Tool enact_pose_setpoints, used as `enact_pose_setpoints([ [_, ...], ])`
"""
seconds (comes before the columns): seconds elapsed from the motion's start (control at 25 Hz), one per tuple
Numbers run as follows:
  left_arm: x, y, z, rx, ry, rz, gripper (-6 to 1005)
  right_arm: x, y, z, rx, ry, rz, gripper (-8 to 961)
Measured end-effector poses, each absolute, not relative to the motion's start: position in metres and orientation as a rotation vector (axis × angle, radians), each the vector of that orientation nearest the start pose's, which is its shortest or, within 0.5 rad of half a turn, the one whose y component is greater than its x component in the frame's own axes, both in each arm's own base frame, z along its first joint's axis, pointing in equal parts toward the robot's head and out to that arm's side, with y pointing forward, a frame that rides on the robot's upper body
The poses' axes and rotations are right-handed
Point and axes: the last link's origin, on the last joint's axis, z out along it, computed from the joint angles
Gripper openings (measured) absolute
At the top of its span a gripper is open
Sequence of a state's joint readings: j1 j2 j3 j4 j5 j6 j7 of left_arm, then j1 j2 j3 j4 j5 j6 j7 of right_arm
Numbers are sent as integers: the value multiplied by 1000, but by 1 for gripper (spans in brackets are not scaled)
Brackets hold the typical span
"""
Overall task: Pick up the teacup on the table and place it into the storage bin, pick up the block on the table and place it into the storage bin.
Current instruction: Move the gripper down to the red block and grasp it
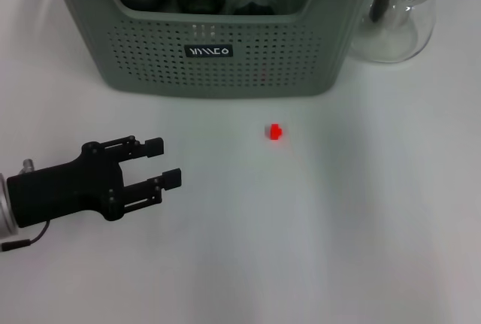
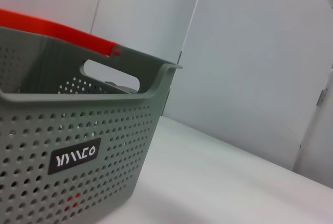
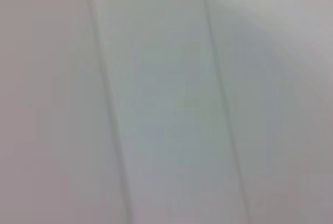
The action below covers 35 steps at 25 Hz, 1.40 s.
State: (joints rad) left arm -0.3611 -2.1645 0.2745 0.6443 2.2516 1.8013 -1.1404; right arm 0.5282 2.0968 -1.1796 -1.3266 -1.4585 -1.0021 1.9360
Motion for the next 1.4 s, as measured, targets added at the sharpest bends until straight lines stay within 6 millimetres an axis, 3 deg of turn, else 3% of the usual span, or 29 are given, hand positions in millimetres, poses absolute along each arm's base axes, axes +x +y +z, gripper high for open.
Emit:
enact_pose_setpoints([
  [0.08,-311,240,-8,-2617,-702,-868,627,99,377,92,-2409,418,1164,765],
  [0.16,-311,240,-8,-2617,-705,-867,627,113,362,94,-2533,370,1071,762],
  [0.24,-311,240,-8,-2618,-707,-867,627,120,357,94,-2593,354,1005,756],
  [0.4,-311,242,-7,-2618,-705,-865,627,144,339,83,-2855,331,616,738],
  [0.56,-313,242,-7,-2610,-712,-851,626,156,336,51,-2977,379,208,720],
  [0.68,-313,243,-8,-2610,-713,-848,626,160,338,16,-3035,375,-119,706],
  [0.76,-313,243,-8,-2610,-714,-850,626,160,342,-3,-3054,377,-234,697],
  [0.92,-313,243,-8,-2611,-716,-852,626,152,358,-28,-3017,482,-313,679],
  [1.12,-313,242,-8,-2606,-718,-854,626,139,369,-44,-2942,588,-338,643],
  [1.4,-313,242,-8,-2605,-717,-856,627,142,373,-72,-2890,537,-398,549],
])
